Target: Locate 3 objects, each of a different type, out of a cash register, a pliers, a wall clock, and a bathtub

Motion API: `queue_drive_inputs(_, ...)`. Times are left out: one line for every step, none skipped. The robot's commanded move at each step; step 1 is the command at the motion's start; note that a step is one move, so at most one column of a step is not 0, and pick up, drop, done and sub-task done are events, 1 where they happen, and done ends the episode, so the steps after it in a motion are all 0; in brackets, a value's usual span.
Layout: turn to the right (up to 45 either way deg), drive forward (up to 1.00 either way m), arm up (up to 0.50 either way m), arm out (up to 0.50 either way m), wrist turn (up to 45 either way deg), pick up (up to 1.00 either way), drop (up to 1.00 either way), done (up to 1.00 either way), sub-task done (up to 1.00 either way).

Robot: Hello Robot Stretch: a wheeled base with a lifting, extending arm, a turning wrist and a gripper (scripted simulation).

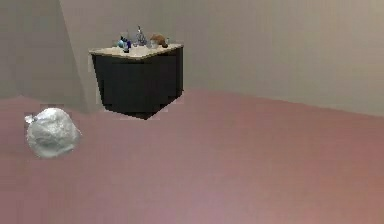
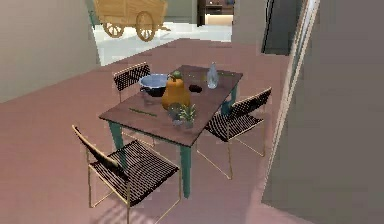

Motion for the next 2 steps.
queue_drive_inputs(0.0, 0.35, 0.0, 0.0, 0.0, 0.0, 0.0, 0.0, 0.0)
queue_drive_inputs(30.0, 0.0, 0.0, 0.0, 0.0, 0.0, 0.0, 0.0, 0.0)
